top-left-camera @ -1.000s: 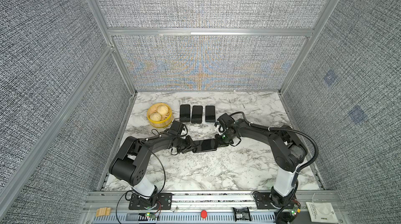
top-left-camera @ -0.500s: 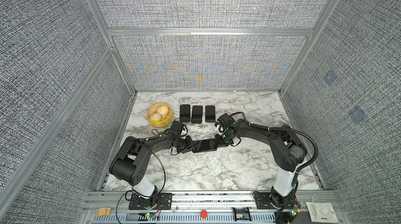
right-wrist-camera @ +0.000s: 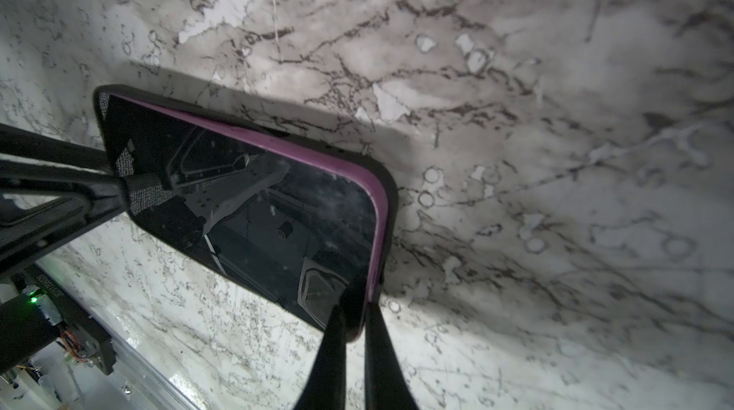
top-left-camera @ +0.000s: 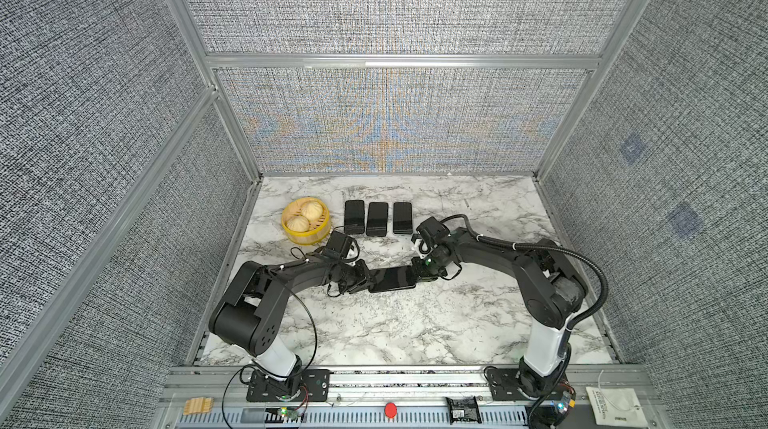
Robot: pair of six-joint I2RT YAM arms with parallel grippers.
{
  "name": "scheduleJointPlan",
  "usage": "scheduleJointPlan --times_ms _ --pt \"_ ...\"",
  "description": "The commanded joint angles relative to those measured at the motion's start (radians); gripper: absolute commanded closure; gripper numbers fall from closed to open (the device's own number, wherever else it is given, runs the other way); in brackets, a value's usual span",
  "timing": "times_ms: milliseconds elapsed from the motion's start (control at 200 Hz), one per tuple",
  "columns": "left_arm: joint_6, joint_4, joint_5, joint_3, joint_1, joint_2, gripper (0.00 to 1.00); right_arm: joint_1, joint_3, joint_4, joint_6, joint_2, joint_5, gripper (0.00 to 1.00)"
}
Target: Put the phone into the phone case
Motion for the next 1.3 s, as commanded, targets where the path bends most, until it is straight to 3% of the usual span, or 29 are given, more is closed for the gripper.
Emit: scheduleJointPlan --times_ms 0,1295 --pt "-0.004 0.040 0.017 -0.006 -0.015 0.015 0.64 0.018 -0.031 0.091 -0.025 0.060 -0.031 0.90" --pt "-0.005 0.037 0.013 -0.011 -0.018 0.005 0.64 0.017 -0.056 0.155 -0.016 0.154 -0.006 0.91"
